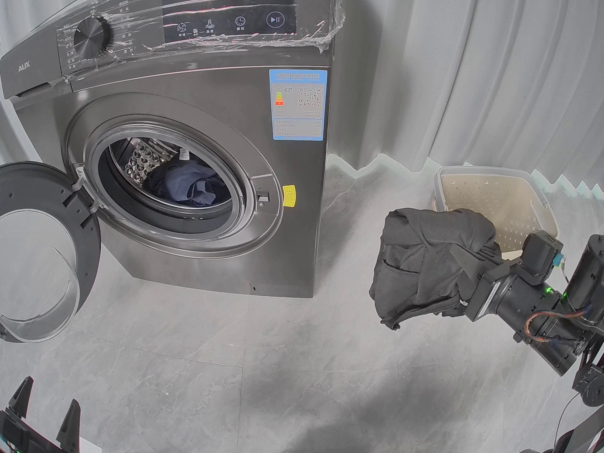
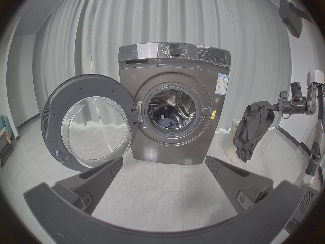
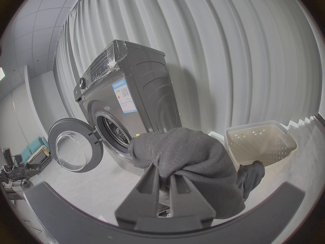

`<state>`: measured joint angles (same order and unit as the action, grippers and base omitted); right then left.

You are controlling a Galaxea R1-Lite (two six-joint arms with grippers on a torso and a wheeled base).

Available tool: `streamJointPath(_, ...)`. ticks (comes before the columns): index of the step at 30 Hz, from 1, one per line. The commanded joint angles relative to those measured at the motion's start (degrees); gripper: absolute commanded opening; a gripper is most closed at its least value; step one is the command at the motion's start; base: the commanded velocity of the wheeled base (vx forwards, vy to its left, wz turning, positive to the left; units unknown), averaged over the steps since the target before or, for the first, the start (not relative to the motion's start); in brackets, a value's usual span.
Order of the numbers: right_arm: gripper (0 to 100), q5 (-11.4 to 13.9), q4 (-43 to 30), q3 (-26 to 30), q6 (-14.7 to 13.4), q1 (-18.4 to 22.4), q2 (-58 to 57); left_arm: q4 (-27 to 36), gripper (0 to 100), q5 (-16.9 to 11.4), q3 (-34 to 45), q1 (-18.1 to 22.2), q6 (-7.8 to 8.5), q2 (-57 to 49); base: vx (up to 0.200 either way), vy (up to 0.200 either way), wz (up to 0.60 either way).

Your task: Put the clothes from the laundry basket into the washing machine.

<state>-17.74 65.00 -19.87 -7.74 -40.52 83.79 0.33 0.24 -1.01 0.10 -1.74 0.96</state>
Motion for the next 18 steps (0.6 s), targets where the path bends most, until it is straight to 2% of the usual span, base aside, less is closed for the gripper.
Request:
streamJointPath(1,0,0.0,0.0,0.0,0.0,0.0,0.1,0.0,100,0.0,0.8,0.0,-0.01,-1.0,0.0,0.2,0.0)
streamJointPath(18,0,0.1,0.0,0.2,-0.3,-0.3,0.3,0.0,100,0.0,0.8,0.0,-0.01,-1.0,0.0,0.2,0.0)
